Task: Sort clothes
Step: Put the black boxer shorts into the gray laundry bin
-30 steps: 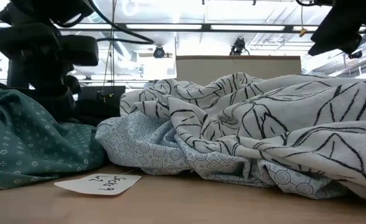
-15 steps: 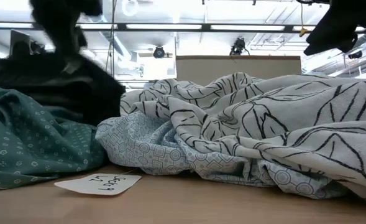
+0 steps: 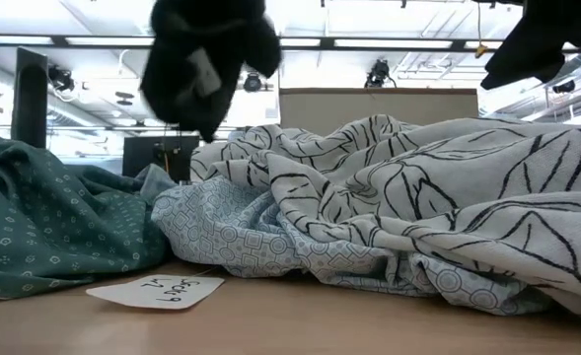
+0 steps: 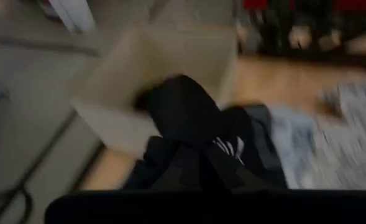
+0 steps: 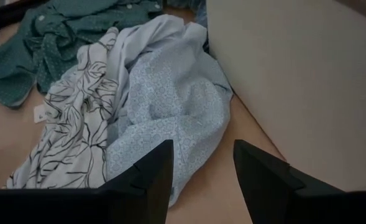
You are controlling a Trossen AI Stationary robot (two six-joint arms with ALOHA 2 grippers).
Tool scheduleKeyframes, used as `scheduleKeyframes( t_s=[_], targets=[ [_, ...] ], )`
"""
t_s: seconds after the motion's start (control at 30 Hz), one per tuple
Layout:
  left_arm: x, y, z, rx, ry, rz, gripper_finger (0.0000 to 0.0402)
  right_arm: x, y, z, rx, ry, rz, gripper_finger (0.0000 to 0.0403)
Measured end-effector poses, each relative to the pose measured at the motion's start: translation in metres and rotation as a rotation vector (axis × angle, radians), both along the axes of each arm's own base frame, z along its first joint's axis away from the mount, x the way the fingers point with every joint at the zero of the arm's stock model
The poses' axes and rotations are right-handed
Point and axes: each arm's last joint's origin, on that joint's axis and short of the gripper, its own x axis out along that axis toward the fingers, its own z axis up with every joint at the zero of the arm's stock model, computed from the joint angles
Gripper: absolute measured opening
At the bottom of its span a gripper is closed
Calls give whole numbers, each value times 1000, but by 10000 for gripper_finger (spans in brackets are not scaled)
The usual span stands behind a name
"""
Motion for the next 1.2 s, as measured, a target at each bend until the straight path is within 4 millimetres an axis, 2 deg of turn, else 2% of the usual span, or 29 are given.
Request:
scheduleKeyframes(
  t_s=[0.2, 0.43, 0.67, 0.8, 1.03, 1.2],
  targets=[
    [33, 40, 22, 36, -106, -50, 0, 0, -1, 0, -18, -9, -15, 169],
    [87, 87, 32, 10, -112, -96, 0, 0, -1, 0, -22, -8, -13, 169],
    [132, 122, 34, -23, -138, -161, 0, 0, -1, 0, -35, -5, -7, 169],
    [149, 135, 23, -30, -116, -173, 2, 0, -1, 0, -40, -3, -4, 169],
    [175, 146, -10, -47, -15, -187, 23, 0, -1, 0, -48, -2, 1, 169],
    [185, 153, -27, -113, 23, -156, 45, 0, -1, 0, -48, -2, 1, 169]
  ],
)
